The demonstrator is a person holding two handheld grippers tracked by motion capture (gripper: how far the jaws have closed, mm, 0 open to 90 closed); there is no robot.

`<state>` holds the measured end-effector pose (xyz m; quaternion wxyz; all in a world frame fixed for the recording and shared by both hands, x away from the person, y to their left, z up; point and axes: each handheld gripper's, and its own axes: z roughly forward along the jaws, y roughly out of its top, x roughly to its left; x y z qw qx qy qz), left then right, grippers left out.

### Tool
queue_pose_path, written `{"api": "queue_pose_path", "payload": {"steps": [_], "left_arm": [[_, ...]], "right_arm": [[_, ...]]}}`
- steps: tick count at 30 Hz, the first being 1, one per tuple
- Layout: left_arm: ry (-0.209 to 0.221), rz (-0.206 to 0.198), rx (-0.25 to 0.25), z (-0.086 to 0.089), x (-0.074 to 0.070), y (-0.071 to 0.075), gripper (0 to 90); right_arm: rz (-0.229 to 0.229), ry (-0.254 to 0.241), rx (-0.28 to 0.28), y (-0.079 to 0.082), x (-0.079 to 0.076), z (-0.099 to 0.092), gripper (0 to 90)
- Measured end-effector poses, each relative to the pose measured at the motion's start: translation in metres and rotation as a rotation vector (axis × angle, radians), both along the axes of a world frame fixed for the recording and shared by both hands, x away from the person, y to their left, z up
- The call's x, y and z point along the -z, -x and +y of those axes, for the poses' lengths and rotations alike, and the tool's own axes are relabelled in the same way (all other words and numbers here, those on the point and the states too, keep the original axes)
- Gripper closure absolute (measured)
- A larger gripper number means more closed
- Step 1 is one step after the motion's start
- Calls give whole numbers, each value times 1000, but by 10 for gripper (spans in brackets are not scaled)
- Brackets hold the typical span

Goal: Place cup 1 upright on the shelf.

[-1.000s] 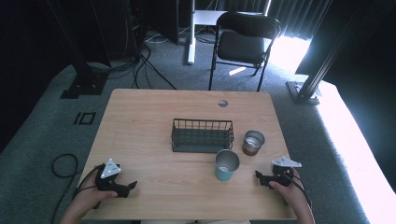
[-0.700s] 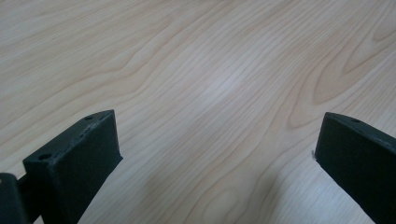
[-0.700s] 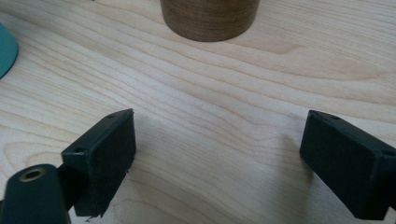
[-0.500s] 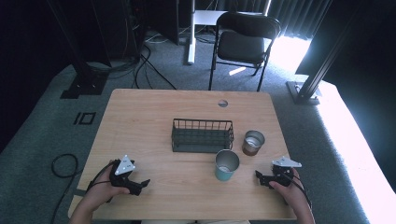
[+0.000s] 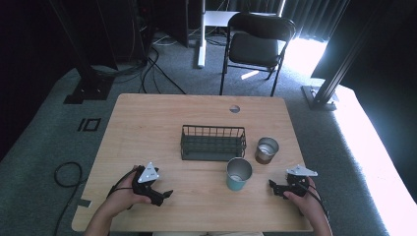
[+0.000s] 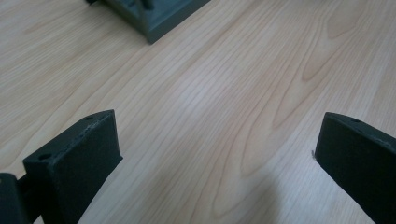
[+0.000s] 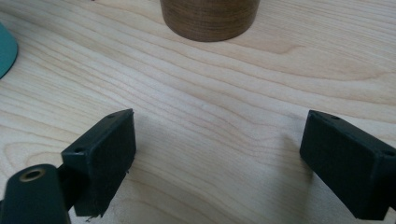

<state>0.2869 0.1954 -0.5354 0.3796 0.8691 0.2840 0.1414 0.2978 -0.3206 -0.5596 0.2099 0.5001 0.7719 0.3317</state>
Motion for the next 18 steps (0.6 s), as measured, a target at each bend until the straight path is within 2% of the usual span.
{"api": "queue_pose_path", "payload": {"steps": [9, 18], "left_arm": [[14, 4, 44, -18, 1, -2, 6], [33, -6, 87, -36, -5, -3, 6]], "right_arm": [[1, 0, 1, 0, 0, 0, 102], [0, 0, 1, 0, 0, 0, 102]]}}
